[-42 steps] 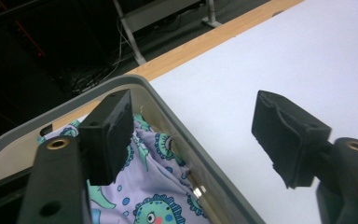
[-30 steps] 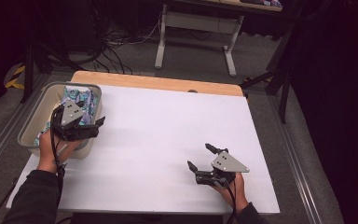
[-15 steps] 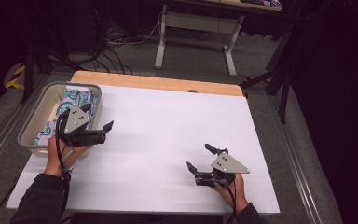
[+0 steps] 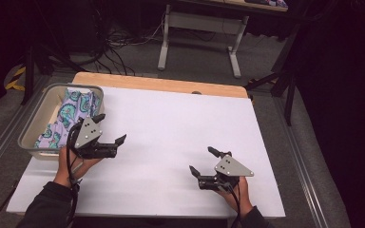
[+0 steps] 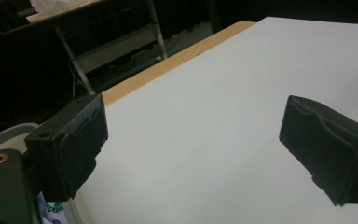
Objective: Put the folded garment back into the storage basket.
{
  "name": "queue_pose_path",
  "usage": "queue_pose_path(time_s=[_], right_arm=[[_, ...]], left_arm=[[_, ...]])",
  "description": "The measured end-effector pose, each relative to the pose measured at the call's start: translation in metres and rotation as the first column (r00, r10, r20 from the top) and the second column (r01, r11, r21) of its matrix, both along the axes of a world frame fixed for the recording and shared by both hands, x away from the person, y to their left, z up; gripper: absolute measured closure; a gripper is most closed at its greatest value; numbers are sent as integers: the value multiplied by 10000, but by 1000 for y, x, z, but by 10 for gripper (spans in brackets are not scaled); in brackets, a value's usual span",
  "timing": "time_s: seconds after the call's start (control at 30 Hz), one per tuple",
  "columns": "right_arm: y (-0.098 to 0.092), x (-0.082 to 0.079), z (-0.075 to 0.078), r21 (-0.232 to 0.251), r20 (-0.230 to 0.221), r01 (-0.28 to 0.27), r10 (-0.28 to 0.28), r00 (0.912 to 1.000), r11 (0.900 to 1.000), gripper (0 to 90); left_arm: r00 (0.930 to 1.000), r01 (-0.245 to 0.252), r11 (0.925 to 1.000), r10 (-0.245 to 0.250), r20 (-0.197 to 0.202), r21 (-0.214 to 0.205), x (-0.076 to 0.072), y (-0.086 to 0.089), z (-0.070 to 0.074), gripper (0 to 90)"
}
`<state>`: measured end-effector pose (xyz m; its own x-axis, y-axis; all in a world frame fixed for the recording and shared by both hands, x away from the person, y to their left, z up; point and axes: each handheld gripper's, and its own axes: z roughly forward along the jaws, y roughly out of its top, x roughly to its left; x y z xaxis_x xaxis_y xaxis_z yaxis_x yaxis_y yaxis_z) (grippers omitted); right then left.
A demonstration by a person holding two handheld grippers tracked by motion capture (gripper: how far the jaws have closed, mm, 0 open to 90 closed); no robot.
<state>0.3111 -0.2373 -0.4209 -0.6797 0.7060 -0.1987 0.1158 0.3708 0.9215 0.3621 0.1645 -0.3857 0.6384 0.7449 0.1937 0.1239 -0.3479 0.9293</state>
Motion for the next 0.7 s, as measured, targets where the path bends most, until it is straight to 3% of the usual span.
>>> queue_pose_path(time_s=[0.7], right_arm=[[3,-5,-2,-324,-20,-227,226,9997,9992,125]], left_arm=[[9944,1019,9911,-1038,190,852,-32,-21,-22,86]])
